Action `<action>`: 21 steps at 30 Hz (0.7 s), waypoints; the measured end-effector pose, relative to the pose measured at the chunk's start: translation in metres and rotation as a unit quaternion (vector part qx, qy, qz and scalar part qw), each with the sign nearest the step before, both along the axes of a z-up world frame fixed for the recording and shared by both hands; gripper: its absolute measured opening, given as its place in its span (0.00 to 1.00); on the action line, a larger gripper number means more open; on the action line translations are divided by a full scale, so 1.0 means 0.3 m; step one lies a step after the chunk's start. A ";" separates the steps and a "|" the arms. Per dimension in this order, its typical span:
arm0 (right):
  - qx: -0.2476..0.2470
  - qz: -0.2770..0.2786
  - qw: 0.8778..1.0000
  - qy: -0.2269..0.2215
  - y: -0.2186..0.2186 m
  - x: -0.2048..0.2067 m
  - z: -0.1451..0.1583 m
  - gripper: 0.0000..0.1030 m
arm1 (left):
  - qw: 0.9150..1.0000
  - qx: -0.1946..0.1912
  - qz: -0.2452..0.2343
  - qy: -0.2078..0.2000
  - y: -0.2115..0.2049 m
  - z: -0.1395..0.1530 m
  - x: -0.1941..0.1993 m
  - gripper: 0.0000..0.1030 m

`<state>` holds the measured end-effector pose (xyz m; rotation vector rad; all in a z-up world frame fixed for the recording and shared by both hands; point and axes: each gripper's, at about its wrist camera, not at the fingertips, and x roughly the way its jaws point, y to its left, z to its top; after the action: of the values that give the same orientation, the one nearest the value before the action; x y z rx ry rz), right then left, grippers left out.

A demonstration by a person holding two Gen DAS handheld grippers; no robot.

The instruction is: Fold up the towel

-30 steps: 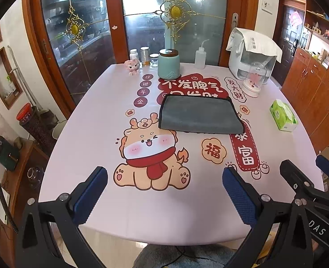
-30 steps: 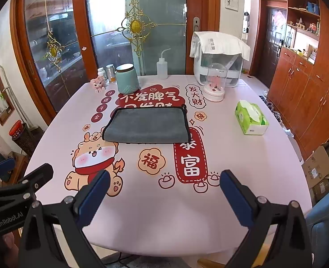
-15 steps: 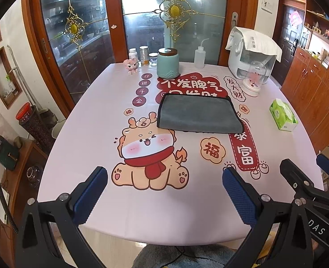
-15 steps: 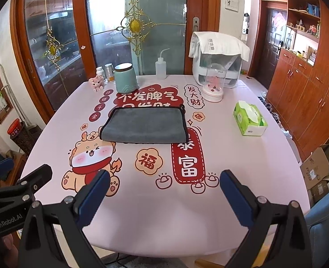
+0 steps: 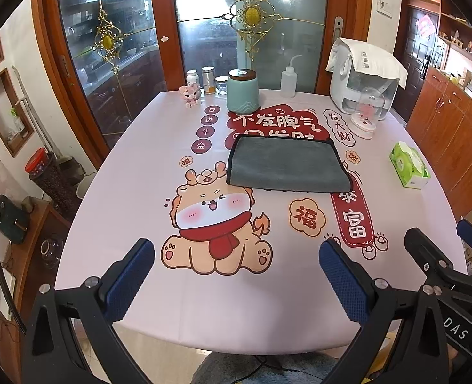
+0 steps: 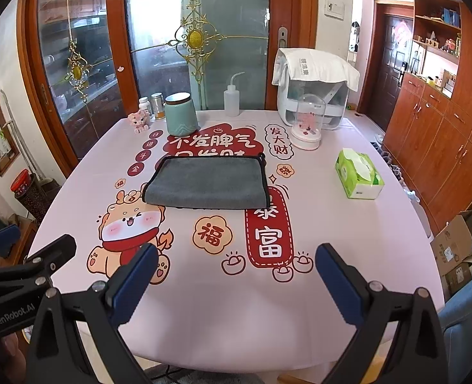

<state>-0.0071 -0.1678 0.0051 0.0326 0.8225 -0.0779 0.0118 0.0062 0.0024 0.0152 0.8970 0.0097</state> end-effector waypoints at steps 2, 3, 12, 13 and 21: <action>0.000 0.001 1.000 0.000 -0.001 0.006 0.002 0.97 | 1.000 0.000 -0.001 0.000 0.001 0.001 0.000 0.99; 0.000 0.001 1.000 0.000 0.000 0.005 0.002 0.97 | 1.000 0.000 -0.001 0.000 0.003 0.001 0.000 0.99; -0.001 0.000 1.000 0.000 -0.003 0.008 0.003 0.97 | 1.000 0.000 -0.001 0.000 0.001 0.002 0.000 0.99; 0.000 0.000 1.000 0.000 -0.004 0.009 0.003 0.97 | 1.000 0.000 -0.001 0.000 -0.001 0.000 0.001 0.99; 0.001 -0.002 1.000 0.004 -0.023 0.035 0.006 0.97 | 1.000 0.000 -0.003 0.002 -0.009 -0.006 0.008 0.99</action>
<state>0.0033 -0.1748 0.0068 0.0353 0.8309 -0.0802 0.0142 0.0036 0.0006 0.0186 0.9012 0.0045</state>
